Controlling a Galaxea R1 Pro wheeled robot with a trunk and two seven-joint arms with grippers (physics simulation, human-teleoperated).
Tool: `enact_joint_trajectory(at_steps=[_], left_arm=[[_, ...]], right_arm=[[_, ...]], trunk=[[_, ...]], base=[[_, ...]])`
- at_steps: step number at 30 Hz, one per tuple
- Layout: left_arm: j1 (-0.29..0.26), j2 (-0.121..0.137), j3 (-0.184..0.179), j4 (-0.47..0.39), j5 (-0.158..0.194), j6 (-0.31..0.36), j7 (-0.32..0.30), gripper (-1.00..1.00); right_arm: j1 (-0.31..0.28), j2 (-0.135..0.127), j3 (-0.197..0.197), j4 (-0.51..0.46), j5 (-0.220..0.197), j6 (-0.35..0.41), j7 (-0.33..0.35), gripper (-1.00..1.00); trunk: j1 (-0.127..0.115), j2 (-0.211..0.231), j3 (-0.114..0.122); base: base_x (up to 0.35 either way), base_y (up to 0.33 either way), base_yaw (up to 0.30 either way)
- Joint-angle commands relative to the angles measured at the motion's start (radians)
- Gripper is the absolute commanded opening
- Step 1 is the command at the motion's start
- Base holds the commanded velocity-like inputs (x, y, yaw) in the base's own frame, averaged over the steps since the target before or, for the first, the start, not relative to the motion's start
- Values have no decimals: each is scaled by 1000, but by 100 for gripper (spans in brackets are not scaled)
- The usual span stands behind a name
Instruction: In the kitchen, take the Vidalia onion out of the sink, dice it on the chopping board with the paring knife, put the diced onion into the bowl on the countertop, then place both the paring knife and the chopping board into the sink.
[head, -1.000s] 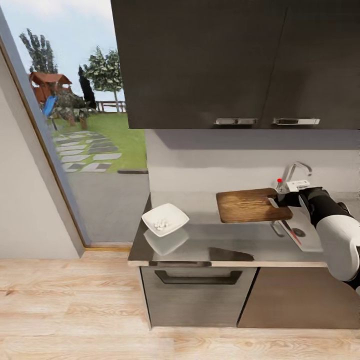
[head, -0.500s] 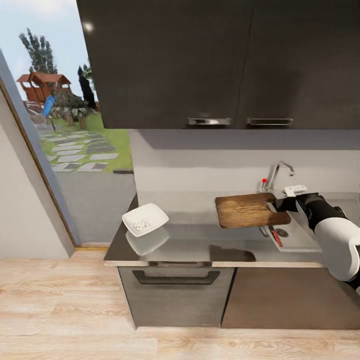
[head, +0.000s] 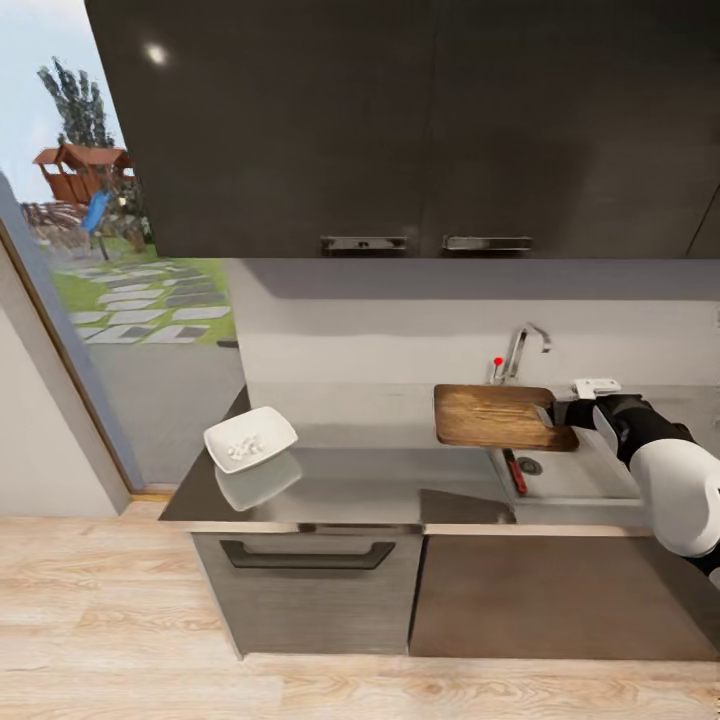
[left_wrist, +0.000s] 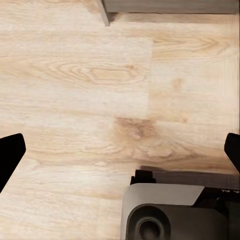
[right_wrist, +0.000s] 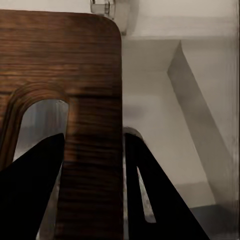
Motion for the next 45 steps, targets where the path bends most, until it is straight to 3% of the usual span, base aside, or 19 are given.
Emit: enact_joint_trajectory(at_steps=[1, 4, 12, 13, 15, 17, 21, 23, 27, 29, 30, 33, 37, 39, 41, 45], left_arm=[[-2, -1, -9, 4, 5, -6, 1, 100], [-2, -1, -9, 4, 5, -6, 1, 100], [-2, -1, -9, 4, 5, -7, -2, 100], [-2, -1, -8, 4, 5, -7, -3, 100], [-2, -1, -9, 4, 5, -7, -4, 100], [-2, -1, -9, 4, 5, -7, -8, 100], [-2, -2, -9, 4, 4, -8, -9, 100], [-2, -1, -9, 4, 4, -8, -9, 100], [-2, -2, -9, 4, 4, -7, -8, 100], [-2, -8, -9, 4, 4, -6, -7, 100], [-2, -11, -8, 4, 5, -6, -7, 100], [-2, -17, -8, 4, 5, -6, -5, 100], [-2, -17, -7, 4, 5, 0, -4, 100], [-2, -17, -8, 4, 5, 45, -9, 100], [-2, -19, -9, 3, 4, 72, -12, 100], [-2, -30, -9, 3, 4, 82, -12, 100]], right_arm=[[-1, 0, -12, -2, 7, 4, 7, -100], [-1, 0, -13, 12, 7, -6, -6, -100], [-1, 7, -16, 89, -5, -66, -127, -100], [-1, 13, -29, 99, -37, -72, -172, -100], [-1, 24, -76, 114, -161, -102, -271, -100], [-1, 37, -95, 141, -282, -164, -395, -100], [-1, 55, -102, 200, -379, -291, -509, -100], [-1, 84, -102, 209, -442, -320, -596, -100], [2, 144, -102, 214, -512, -421, -795, -100], [10, 155, -103, 214, -544, -445, -866, -100], [11, 156, -103, 214, -561, -448, -883, -100], [41, 159, -103, 213, -672, -475, -970, -100], [73, 158, -104, 213, -716, -619, -1093, -100], [78, 160, -104, 211, -780, -638, -1116, -100], [79, 160, -104, 210, -814, -643, -1121, -100], [79, 156, -103, 199, -825, -642, -1127, -100]], trunk=[[1, -3, -2], [1, -3, -2], [1, -3, -2], [1, -3, -2], [1, -3, -2], [1, -3, -2], [1, -3, -2], [1, -3, -2], [1, -3, -2], [1, -3, -2], [1, -3, -2], [1, -3, -2], [1, -3, -2], [1, -3, -2], [1, -3, -2], [1, -3, -2]], base=[[0, -321, 0], [0, -321, 0], [0, -194, 0], [0, -13, 0], [0, -5, 0], [0, -1, 0], [0, 0, 0], [0, 0, 0], [0, 0, 0], [0, 0, 0], [0, 0, 0], [0, 0, 0], [0, 0, 0], [0, 0, 0], [0, 0, 0], [0, 0, 0]])
